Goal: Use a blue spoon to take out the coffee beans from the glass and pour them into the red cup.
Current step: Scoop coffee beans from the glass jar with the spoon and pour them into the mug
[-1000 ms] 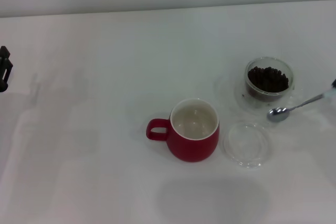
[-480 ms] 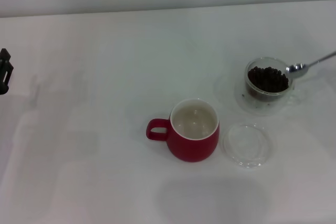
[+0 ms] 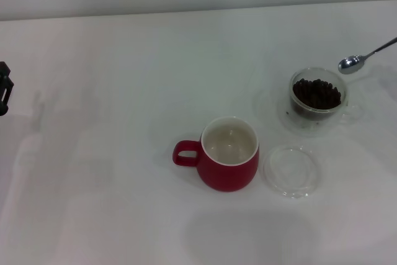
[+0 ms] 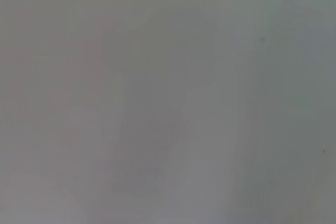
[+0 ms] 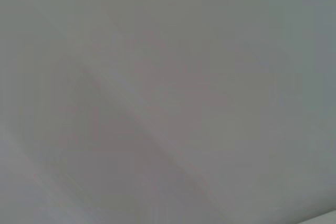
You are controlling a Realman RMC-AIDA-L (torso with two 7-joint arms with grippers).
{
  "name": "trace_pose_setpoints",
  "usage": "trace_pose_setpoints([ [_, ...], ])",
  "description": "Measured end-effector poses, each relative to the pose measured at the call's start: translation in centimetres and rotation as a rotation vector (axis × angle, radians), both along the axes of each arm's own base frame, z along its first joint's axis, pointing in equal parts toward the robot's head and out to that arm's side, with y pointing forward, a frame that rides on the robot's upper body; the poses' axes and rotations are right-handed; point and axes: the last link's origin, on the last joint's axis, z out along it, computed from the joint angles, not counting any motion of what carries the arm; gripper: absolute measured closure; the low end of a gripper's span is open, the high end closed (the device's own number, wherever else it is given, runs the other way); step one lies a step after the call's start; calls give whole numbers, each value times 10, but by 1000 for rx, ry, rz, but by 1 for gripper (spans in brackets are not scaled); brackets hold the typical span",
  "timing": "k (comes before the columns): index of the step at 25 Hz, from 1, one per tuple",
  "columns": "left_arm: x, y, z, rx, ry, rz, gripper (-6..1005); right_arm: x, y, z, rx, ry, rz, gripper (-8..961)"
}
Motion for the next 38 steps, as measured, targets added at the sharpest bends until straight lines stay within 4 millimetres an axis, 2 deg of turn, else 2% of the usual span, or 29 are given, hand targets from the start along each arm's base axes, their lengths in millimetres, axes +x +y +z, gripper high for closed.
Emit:
trace_pose_setpoints([
  [13,2,3,1,1,3,-9,432,-1,2,-13,-6,-132,53,805],
  [31,0,4,4,11,5,-2,433,-24,14,-30,-43,-267,195,804],
  [38,-1,6,6,15,8,5,434,-25,16,-30,-44,-292,208,804],
])
